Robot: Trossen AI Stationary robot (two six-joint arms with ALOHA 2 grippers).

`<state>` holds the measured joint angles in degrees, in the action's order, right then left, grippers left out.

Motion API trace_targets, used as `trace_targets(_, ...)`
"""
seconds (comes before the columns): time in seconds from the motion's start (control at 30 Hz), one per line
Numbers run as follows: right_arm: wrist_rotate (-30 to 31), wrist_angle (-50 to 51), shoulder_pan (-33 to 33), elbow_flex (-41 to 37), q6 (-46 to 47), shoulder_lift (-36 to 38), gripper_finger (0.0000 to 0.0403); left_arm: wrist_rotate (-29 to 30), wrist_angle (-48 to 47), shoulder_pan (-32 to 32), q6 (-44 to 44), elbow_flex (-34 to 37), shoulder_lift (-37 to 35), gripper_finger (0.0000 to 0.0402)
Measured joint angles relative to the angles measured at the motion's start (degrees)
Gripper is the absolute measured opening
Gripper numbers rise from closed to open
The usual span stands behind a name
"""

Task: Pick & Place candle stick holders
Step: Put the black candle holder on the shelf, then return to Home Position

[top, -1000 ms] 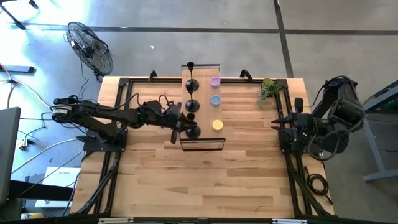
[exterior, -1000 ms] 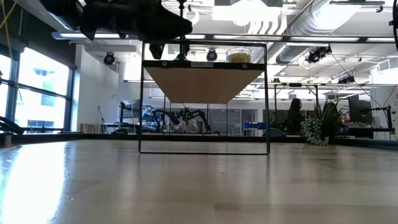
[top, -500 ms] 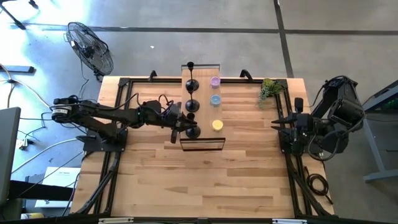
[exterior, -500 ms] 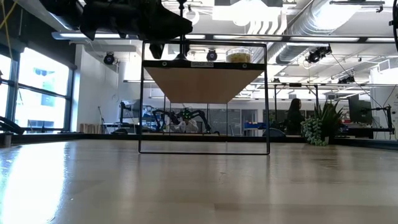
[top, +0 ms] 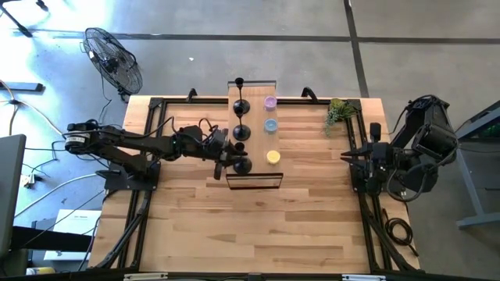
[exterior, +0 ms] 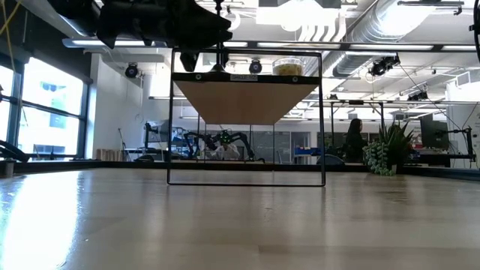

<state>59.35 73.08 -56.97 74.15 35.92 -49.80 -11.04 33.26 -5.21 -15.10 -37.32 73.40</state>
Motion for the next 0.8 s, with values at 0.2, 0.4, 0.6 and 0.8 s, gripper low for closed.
trace_targets(0.2,-1.50,-0.04,-0.02,0.00,0.43,-0.09,0.0025,0.05,-0.24,0.00,-0.08,0.00,-0.01,0.0181)
trace_targets(0.4,-1.52,-0.04,-0.02,0.00,1.59,-0.09,0.0020,-3.14,0.13,-0.02,-0.18,0.00,-0.05,0.0255)
trace_targets(0.6,-1.50,-0.15,-0.02,0.00,4.13,-0.09,0.0020,-3.83,0.09,-0.01,-0.43,0.00,-0.05,0.0283)
trace_targets(0.8,-3.81,-0.81,-0.02,0.02,4.60,-0.09,0.0021,-3.86,0.11,-0.02,-2.12,0.00,-0.05,0.0285)
